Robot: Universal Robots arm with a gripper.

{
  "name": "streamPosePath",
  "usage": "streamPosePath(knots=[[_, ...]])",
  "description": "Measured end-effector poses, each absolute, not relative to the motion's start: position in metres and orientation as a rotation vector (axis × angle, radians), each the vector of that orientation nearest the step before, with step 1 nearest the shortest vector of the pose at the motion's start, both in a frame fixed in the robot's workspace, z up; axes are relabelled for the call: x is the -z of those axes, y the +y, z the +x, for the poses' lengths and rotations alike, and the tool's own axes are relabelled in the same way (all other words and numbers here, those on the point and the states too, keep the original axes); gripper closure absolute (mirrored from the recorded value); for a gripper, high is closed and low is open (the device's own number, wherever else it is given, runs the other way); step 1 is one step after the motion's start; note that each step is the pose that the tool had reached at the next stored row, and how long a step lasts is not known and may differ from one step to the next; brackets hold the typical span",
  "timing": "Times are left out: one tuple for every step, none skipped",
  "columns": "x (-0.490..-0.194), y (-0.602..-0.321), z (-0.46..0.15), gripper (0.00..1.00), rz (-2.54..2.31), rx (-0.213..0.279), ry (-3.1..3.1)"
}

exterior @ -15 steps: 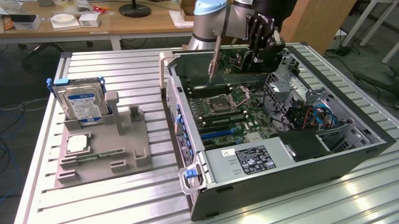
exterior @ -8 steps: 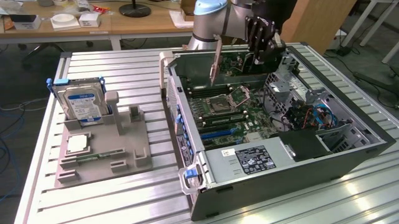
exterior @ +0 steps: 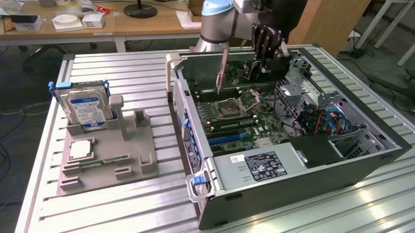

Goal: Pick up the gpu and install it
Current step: 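Insert the gpu into the slot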

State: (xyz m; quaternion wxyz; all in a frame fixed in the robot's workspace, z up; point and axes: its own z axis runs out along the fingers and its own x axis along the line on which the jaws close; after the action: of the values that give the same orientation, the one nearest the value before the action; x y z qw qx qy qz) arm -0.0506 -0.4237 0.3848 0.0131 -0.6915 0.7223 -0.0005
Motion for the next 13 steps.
streamPosePath(knots=[[-0.383, -0.424, -0.051, 0.73, -2.155, 0.002, 2.250], [-0.381, -0.424, -0.051, 0.73, -2.155, 0.002, 2.250], [-0.379, -0.425, -0.051, 0.73, -2.155, 0.002, 2.250], [-0.377, -0.425, -0.051, 0.73, -2.154, 0.001, 2.250], [-0.376, -0.425, -0.051, 0.73, -2.154, 0.002, 2.251], [-0.374, -0.425, -0.051, 0.73, -2.154, 0.001, 2.251], [-0.372, -0.425, -0.051, 0.73, -2.154, 0.002, 2.251], [-0.370, -0.425, -0.051, 0.73, -2.154, 0.002, 2.250], [-0.368, -0.425, -0.051, 0.73, -2.155, 0.002, 2.250], [-0.368, -0.425, -0.051, 0.73, -2.156, 0.002, 2.250], [-0.368, -0.425, -0.051, 0.73, -2.156, 0.003, 2.250], [-0.368, -0.425, -0.051, 0.73, -2.156, 0.003, 2.250], [-0.368, -0.425, -0.051, 0.73, -2.156, 0.003, 2.250]])
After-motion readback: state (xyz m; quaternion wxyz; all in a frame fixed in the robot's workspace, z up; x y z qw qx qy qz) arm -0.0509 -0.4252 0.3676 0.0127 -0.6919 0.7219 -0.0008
